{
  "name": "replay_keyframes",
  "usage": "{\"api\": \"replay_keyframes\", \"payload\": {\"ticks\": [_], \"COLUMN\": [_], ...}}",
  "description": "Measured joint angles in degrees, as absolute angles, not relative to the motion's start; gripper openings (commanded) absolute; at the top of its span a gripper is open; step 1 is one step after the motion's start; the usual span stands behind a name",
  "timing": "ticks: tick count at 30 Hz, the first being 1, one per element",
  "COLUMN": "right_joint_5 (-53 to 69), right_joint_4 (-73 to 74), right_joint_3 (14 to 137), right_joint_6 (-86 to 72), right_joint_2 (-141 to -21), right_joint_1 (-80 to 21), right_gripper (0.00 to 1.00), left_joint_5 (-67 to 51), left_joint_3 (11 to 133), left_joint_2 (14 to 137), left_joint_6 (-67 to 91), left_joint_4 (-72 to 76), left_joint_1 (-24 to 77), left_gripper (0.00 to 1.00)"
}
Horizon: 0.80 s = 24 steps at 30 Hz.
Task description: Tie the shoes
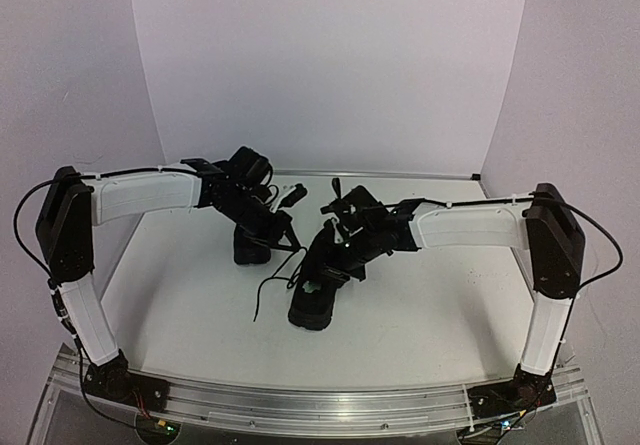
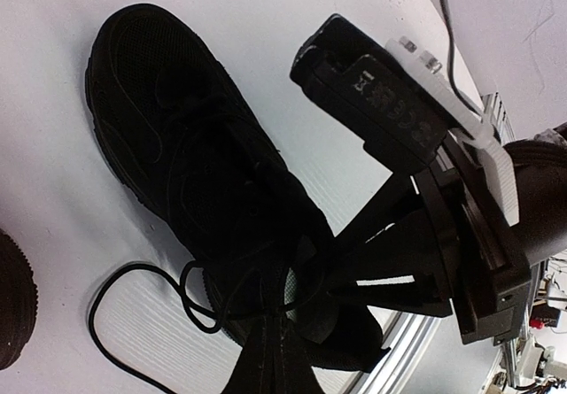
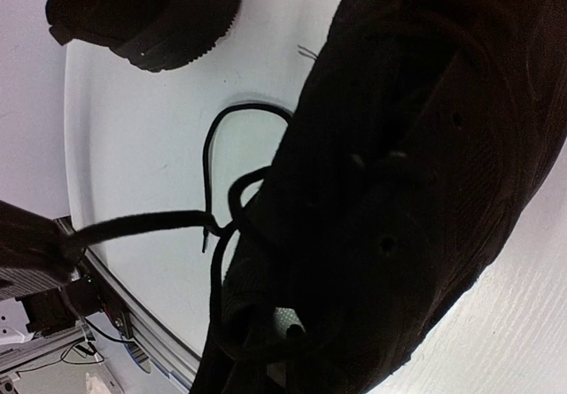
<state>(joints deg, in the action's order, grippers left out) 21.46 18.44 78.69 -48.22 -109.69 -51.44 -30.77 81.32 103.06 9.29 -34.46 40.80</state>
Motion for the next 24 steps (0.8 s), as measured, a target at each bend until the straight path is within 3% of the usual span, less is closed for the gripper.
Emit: {"api": "replay_keyframes", "payload": {"ticks": [24], "right_joint_5": [18.4], "right_joint_4": [12.7], "right_joint_3": [79.4], "right_joint_6": [-48.0], "right_joint_2": [-109.7], "right_joint_1": [-51.6], "right_gripper": [0.21], "left_joint_5": [-45.9], "left_joint_3": [82.4], "left_joint_2": [112.6], "left_joint_6": [5.5], "left_joint_4": [-36.1], "left_joint_1": [37.4], "left_gripper": [0.00]}}
